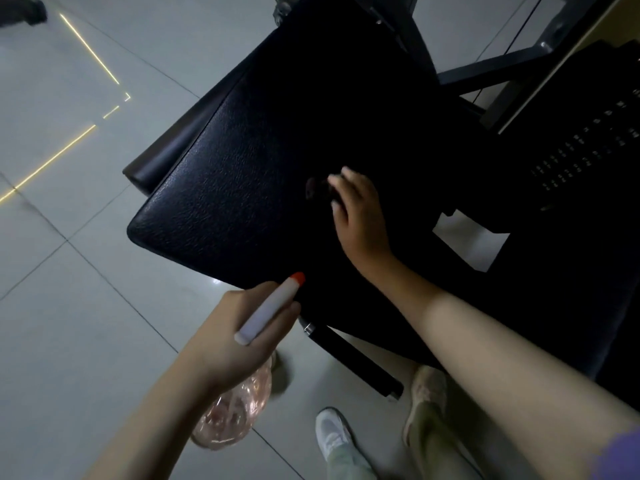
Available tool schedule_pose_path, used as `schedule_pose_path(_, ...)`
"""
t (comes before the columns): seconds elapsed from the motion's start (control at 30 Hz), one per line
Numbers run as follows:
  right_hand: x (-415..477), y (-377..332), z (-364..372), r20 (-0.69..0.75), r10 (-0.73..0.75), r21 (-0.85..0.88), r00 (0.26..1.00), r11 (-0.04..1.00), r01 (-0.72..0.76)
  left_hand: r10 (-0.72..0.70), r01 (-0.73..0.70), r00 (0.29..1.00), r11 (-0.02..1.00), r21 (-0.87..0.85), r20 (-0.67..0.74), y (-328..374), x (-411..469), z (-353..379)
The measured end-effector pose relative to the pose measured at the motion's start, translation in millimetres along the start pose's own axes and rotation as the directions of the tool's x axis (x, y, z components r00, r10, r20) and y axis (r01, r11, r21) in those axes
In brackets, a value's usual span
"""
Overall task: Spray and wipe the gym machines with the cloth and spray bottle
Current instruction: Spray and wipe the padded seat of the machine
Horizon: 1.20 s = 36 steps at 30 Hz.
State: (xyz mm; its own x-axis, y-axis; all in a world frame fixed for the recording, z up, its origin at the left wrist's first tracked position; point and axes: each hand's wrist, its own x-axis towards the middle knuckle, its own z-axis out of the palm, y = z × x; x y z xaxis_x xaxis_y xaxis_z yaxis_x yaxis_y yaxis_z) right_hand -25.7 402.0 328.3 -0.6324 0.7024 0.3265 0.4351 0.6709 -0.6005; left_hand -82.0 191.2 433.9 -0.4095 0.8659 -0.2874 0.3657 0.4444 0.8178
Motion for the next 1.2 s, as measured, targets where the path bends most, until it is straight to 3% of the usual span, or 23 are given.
schedule_pose_path(0.07,18,-15,11,-0.057,0.129,0.035,0.990,0.991,-0.127,0.001,-0.001,1.000,1.000,0.001,-0.004,-4,-2,1)
schedule_pose_path(0.1,21,-23,18,-0.073,0.120,0.039,0.990,0.992,-0.117,-0.007,0.007,1.000,1.000,-0.005,-0.015,-6,-3,2)
schedule_pose_path(0.2,11,-26,19,0.024,-0.132,0.069,0.991,0.989,0.130,-0.030,0.029,0.998,0.999,-0.022,-0.051,-9,-5,5)
schedule_pose_path(0.3,-12,-3,-1,0.214,-0.407,0.099,0.888,0.913,0.395,-0.052,0.048,0.997,0.997,-0.056,-0.064,-6,-5,7)
schedule_pose_path(0.37,-21,22,-16,0.255,-0.463,0.062,0.849,0.884,0.463,-0.060,0.056,0.997,0.996,-0.074,-0.052,-4,-4,8)
schedule_pose_path(0.4,-26,35,-23,0.246,-0.440,0.028,0.864,0.894,0.448,-0.059,0.056,0.997,0.996,-0.075,-0.040,-1,-3,9)
schedule_pose_path(0.47,-40,59,-34,0.168,-0.309,-0.031,0.936,0.948,0.318,-0.053,0.051,0.998,0.996,-0.075,-0.019,3,-2,11)
schedule_pose_path(0.57,-73,75,-46,0.005,0.047,-0.031,0.999,0.998,-0.047,-0.031,0.031,1.000,0.998,-0.048,-0.002,7,3,15)
schedule_pose_path(0.67,-96,50,-36,-0.134,0.464,0.111,0.876,0.885,-0.452,-0.017,0.016,1.000,0.999,-0.052,-0.017,5,5,17)
schedule_pose_path(0.73,-102,25,-23,-0.193,0.543,0.141,0.817,0.840,-0.525,-0.032,0.029,0.999,0.997,-0.076,-0.033,6,6,19)
schedule_pose_path(0.93,-95,-19,-3,-0.131,0.398,0.021,0.908,0.917,-0.399,-0.051,0.051,0.999,0.995,-0.090,-0.003,12,3,21)
schedule_pose_path(1.03,-99,-37,3,0.042,0.124,-0.004,0.991,0.992,-0.124,-0.061,0.060,0.998,0.994,-0.093,-0.015,10,5,18)
schedule_pose_path(1.13,-115,-29,-4,0.226,-0.189,0.026,0.956,0.982,0.188,-0.035,0.033,0.999,0.996,-0.081,-0.032,10,6,14)
schedule_pose_path(1.2,-124,-8,-19,0.283,-0.254,-0.010,0.925,0.963,0.268,-0.044,0.039,0.998,0.994,-0.105,-0.047,11,4,12)
